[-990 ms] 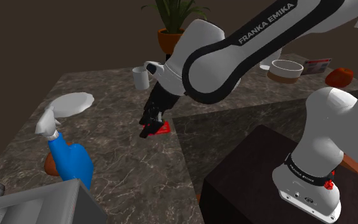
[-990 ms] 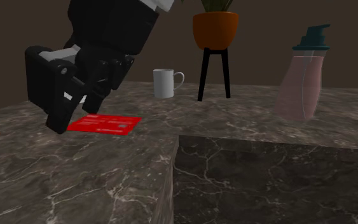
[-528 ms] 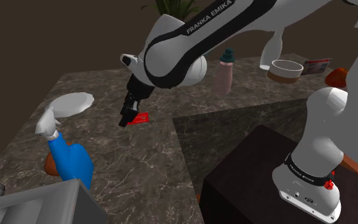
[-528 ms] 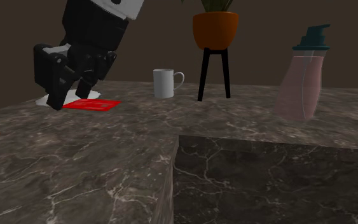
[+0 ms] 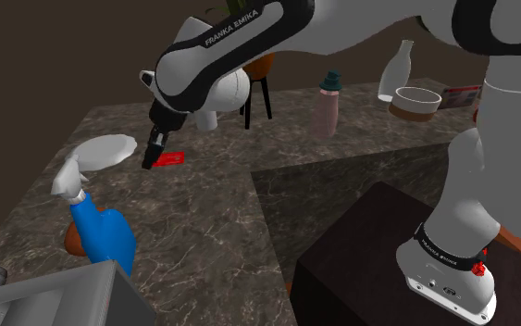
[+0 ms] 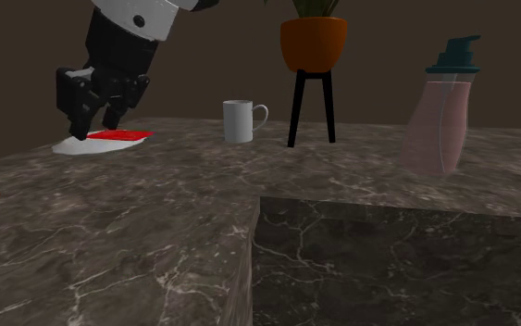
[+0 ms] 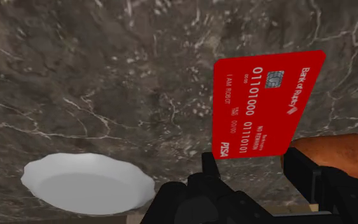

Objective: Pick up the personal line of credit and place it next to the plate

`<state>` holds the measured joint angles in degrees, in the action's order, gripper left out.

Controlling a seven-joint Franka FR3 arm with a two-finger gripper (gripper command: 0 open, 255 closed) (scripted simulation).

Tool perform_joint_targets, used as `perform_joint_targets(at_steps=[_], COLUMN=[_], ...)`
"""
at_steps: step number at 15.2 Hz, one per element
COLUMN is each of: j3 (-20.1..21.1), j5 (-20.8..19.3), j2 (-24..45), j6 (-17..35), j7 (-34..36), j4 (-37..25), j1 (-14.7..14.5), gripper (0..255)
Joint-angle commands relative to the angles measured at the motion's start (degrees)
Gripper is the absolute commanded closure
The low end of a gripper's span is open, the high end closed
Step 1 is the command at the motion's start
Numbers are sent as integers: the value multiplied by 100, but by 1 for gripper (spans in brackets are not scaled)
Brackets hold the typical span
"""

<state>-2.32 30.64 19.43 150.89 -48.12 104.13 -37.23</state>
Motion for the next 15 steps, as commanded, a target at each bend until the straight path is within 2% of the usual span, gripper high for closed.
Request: perform_joint_targets(at_steps=[1, 2, 15], j3=[-42, -65, 202], j5=[-94, -136, 268], j2=[429, 690, 1177], j6=[-235, -386, 305], j7=[94, 135, -380], j4=[-657, -1060, -828], j1=[37, 74, 221], gripper=[255, 255, 255])
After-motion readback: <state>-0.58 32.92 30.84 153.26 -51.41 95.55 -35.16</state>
